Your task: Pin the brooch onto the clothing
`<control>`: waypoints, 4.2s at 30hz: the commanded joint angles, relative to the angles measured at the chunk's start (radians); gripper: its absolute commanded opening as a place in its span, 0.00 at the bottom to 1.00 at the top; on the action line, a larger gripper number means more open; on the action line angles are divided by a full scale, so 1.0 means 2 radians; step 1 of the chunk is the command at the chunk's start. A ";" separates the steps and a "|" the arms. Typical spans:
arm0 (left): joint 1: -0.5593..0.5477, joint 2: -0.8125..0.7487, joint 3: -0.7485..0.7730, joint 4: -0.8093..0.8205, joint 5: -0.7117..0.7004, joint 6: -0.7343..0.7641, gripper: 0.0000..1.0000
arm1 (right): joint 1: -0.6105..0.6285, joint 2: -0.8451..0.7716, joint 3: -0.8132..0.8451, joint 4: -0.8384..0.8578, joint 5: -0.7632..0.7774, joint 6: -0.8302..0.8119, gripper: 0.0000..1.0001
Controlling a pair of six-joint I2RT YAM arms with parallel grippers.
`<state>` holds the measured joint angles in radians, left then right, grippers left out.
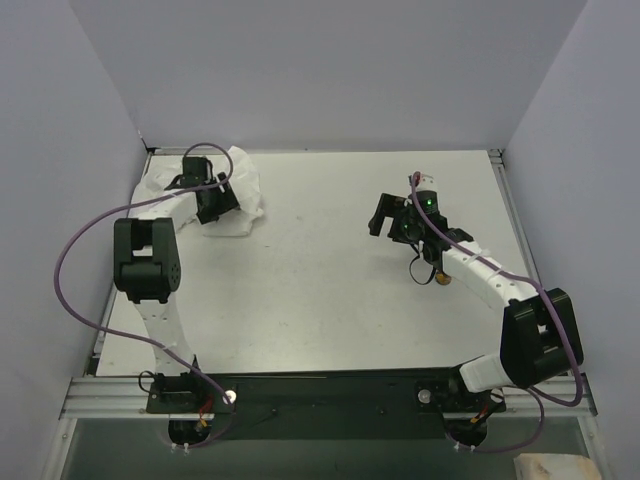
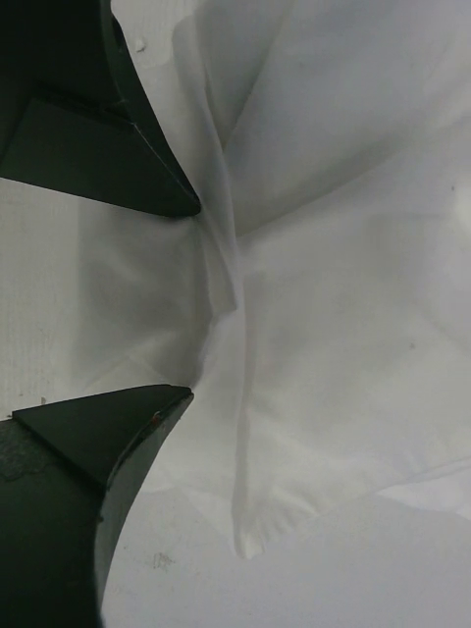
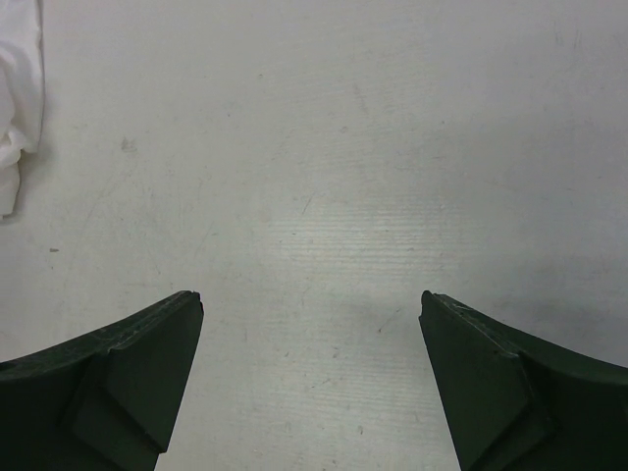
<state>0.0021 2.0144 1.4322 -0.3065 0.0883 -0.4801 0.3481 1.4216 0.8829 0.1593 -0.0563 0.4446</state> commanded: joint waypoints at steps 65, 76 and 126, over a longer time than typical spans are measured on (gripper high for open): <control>-0.089 -0.355 0.085 -0.124 -0.232 0.069 0.28 | -0.015 -0.106 0.040 -0.078 -0.094 -0.021 1.00; -0.118 -0.337 0.024 -0.142 -0.091 0.089 0.83 | -0.005 -0.084 0.022 -0.116 -0.094 -0.032 1.00; -0.659 -0.065 -0.121 -0.066 -0.129 -0.018 0.41 | -0.082 -0.004 0.028 -0.142 -0.093 0.014 1.00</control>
<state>-1.3087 1.8545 1.1954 -0.4782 -0.1860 -0.4950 0.1894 1.4048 0.9131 -0.0986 -0.2363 0.4732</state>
